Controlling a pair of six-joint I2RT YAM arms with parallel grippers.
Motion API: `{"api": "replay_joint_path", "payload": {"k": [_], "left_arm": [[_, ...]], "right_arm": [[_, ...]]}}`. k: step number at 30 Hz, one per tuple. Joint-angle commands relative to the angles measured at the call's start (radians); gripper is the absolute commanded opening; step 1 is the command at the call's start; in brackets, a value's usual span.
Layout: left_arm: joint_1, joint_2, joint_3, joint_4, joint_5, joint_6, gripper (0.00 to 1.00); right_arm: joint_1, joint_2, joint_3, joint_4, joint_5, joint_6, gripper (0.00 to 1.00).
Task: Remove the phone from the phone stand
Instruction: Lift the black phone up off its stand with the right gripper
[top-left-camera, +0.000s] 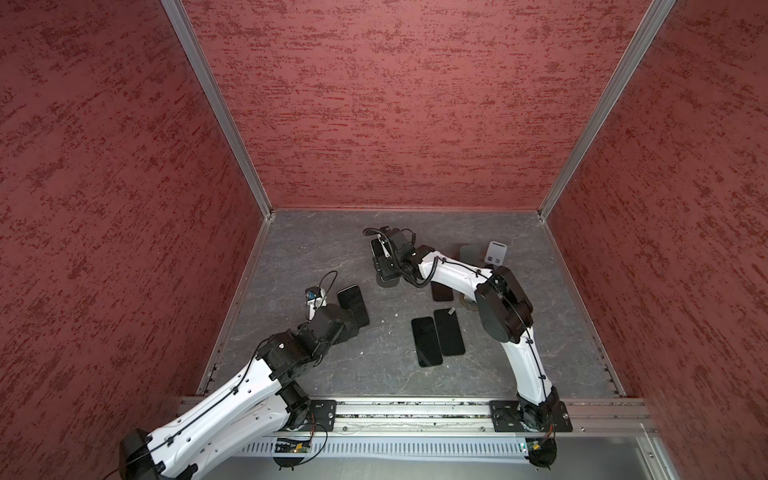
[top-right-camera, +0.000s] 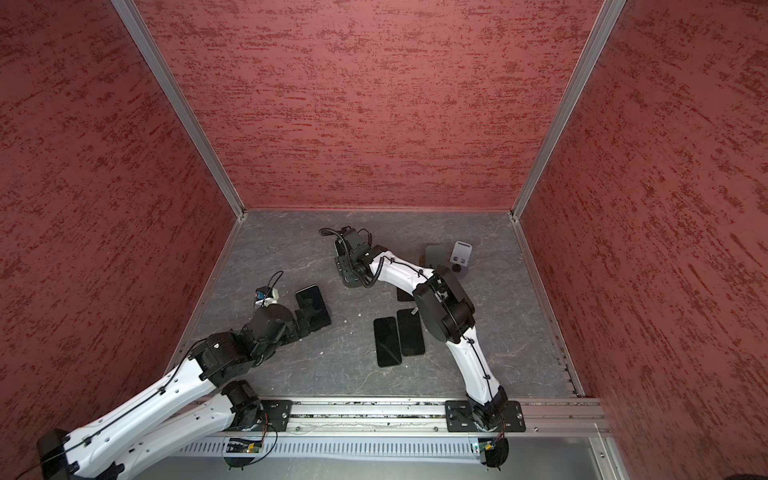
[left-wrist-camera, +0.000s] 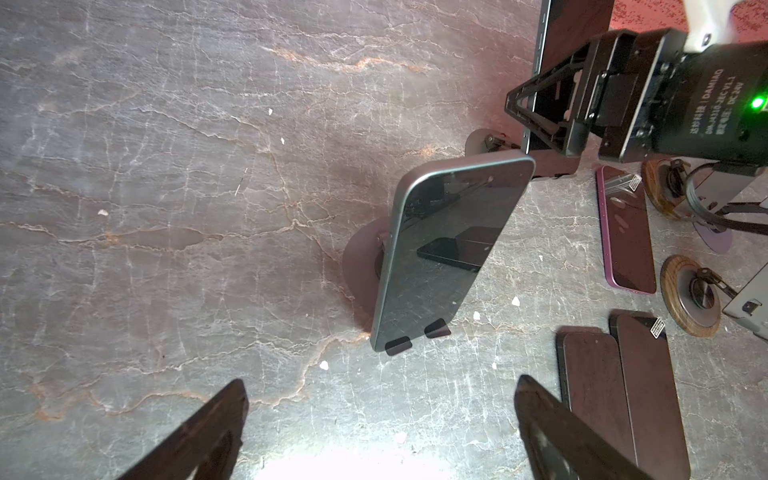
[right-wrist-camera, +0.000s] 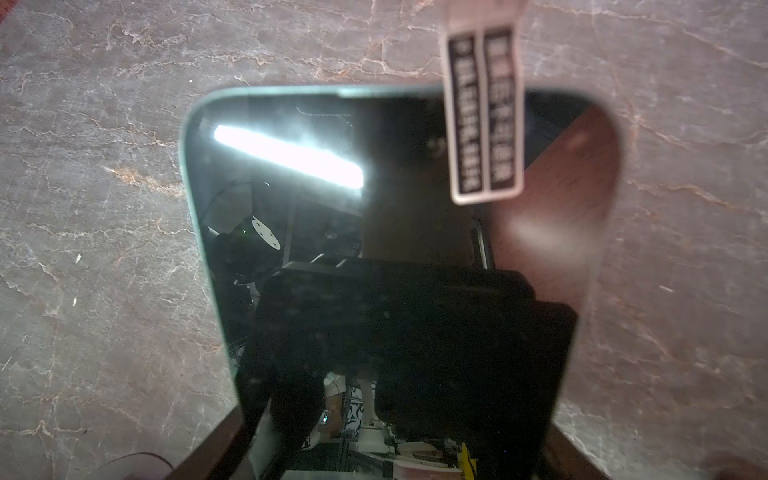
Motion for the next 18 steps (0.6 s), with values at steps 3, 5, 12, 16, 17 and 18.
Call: {"api": "replay_joint_path", "payload": {"k": [3, 5, 12, 16, 17, 18], "left_arm": [[0.009, -0.014, -0.011, 0.019, 0.005, 0.011, 1.00], [0.009, -0.018, -0.011, 0.019, 0.009, 0.009, 1.00], [0.010, -0.032, -0.012, 0.013, 0.014, 0.002, 1.00], [0.009, -0.037, -0.011, 0.010, 0.018, 0.000, 1.00], [0.009, -0.039, -0.011, 0.011, 0.018, -0.001, 1.00], [0.009, -0.040, -0.013, 0.010, 0.020, -0.004, 1.00]], "right_arm": [[0.000, -0.044, 0.027, -0.010, -0.009, 0.014, 0.50], [0.001, -0.054, 0.027, -0.012, -0.011, 0.017, 0.50], [0.001, -0.097, 0.015, -0.020, -0.014, 0.026, 0.50], [0.000, -0.131, -0.004, -0.014, -0.018, 0.030, 0.50], [0.000, -0.140, -0.011, -0.009, -0.018, 0.030, 0.51], [-0.001, -0.152, -0.016, -0.006, -0.017, 0.030, 0.51]]}}
